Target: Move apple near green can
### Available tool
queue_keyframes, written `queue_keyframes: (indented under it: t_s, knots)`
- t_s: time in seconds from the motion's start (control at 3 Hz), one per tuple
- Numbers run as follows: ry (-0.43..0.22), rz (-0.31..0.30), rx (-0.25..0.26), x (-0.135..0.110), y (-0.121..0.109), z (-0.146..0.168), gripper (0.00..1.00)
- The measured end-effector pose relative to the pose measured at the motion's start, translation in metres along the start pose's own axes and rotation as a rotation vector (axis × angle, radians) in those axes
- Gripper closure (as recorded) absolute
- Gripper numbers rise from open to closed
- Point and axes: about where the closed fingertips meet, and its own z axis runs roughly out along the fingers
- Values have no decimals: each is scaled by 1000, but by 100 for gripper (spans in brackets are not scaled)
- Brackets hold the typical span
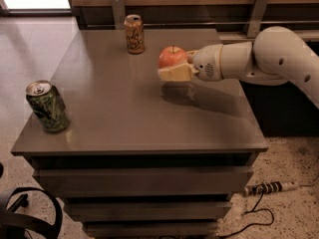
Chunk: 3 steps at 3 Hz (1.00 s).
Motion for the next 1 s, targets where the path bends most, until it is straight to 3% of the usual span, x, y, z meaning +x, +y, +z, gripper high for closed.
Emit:
queue_keyframes:
  t_s: [0.33,1.0]
  knots:
    - [8,-56,-49,5,81,10,100]
    - [-6,-52,-59,10,90,23,100]
